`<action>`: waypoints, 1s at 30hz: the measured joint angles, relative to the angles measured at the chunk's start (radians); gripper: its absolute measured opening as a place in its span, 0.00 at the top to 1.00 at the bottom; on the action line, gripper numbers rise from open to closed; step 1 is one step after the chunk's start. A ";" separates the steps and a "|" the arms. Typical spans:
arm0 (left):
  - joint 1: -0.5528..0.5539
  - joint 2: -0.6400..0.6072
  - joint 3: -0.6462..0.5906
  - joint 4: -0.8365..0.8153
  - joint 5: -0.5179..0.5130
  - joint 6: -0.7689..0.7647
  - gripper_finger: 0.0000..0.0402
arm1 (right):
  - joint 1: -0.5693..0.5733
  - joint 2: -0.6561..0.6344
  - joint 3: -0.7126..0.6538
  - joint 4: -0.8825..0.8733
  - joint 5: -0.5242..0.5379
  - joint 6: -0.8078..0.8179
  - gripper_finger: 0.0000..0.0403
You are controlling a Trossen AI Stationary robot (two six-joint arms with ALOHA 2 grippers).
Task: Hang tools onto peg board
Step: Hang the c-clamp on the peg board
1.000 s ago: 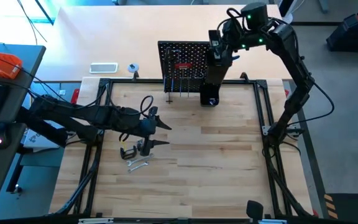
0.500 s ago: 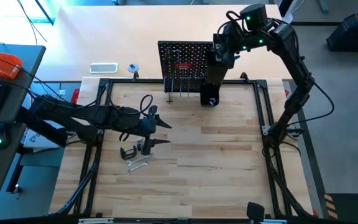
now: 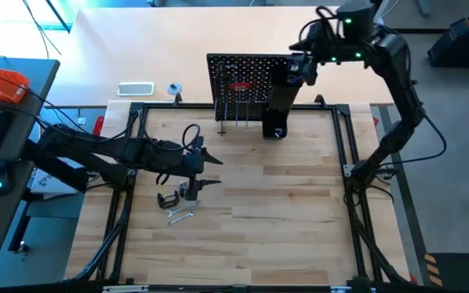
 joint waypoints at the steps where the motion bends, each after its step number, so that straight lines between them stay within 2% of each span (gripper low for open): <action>1: 0.000 -0.003 0.000 -0.016 -0.010 0.000 0.37 | 0.006 -0.013 0.000 0.015 0.010 0.000 0.56; 5: 0.000 -0.014 0.001 -0.131 -0.033 -0.023 0.37 | 0.028 -0.063 0.000 0.076 0.015 0.000 0.56; 9: 0.000 -0.016 0.001 -0.307 -0.041 -0.112 0.37 | 0.064 -0.118 0.000 0.105 0.015 0.000 0.56; 18: -0.065 -0.016 -0.001 -0.572 -0.064 -0.314 0.37 | 0.207 -0.187 0.000 0.056 0.013 0.000 0.56; 30: -0.232 -0.022 -0.327 -0.538 -0.035 -0.676 0.37 | 0.478 -0.145 0.000 -0.230 0.012 0.051 0.56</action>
